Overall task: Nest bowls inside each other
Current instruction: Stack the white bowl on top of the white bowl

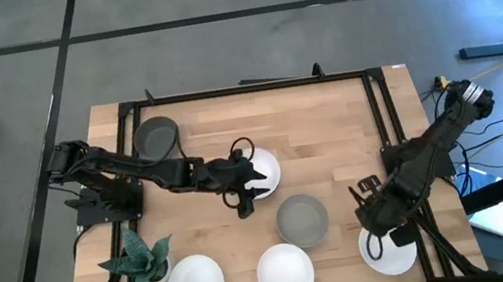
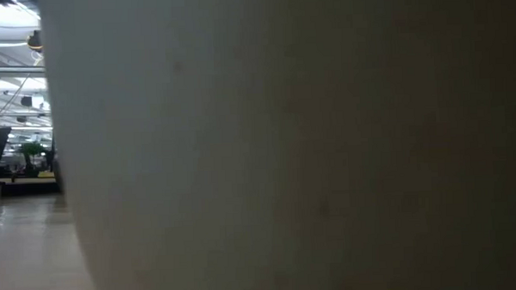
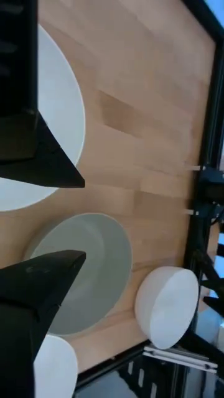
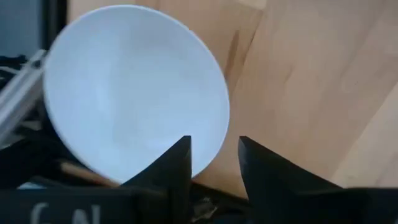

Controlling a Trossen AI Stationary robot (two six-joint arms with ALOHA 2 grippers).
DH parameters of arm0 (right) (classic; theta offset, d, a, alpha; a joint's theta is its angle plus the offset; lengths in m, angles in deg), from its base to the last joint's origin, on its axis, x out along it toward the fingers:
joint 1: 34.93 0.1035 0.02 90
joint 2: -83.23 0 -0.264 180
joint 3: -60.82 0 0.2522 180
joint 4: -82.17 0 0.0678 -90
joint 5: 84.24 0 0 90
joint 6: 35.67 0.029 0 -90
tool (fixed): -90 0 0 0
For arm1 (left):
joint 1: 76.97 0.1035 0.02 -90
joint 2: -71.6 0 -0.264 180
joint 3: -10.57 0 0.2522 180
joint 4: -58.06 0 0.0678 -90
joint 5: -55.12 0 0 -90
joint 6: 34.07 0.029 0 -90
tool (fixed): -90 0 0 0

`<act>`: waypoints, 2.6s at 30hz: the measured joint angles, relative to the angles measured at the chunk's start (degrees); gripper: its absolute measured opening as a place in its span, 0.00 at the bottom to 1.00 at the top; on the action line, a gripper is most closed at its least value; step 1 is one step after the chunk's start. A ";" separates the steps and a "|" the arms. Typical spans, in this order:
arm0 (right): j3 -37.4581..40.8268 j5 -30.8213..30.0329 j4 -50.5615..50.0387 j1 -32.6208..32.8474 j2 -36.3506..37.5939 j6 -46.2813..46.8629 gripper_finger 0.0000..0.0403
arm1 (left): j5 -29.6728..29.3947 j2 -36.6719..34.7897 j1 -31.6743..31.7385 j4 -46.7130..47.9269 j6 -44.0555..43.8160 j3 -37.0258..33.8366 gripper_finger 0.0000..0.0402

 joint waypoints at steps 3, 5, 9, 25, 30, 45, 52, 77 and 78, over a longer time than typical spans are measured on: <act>0.02 -1.72 1.27 1.38 -1.28 0.56 0.33 | -1.92 0.02 -1.24 -1.01 -1.41 -0.02 0.42; 0.02 -2.64 3.33 2.14 -1.62 2.12 0.33 | -2.60 0.02 -2.06 -1.08 -2.77 -0.02 0.42; 0.03 -6.67 5.89 3.90 -1.78 4.49 0.33 | -4.22 0.02 -3.84 -1.25 -4.51 -0.02 0.42; 5.08 -9.37 12.88 5.41 -2.68 6.08 0.33 | -9.82 0.02 -8.64 -1.47 -7.21 -0.02 0.42; 8.18 -8.90 13.81 5.41 -2.68 6.55 0.33 | -9.91 0.02 -8.77 -1.47 -8.35 -0.02 0.42; 12.28 -7.61 17.84 5.28 -2.68 6.61 0.22 | -10.02 0.02 -8.72 -1.45 -8.65 -0.02 0.42; 12.28 -7.77 17.99 4.14 -2.66 6.26 0.02 | -11.25 0.02 -8.72 -1.45 -8.61 -0.02 0.42; 1.92 -7.27 8.50 -20.14 4.47 -7.14 0.01 | -11.69 -6.46 -8.55 3.95 -2.49 0.00 0.42; 0.87 -7.92 8.44 -21.93 4.56 -8.25 0.00 | -12.39 -7.38 -8.55 5.71 -2.53 -0.02 0.42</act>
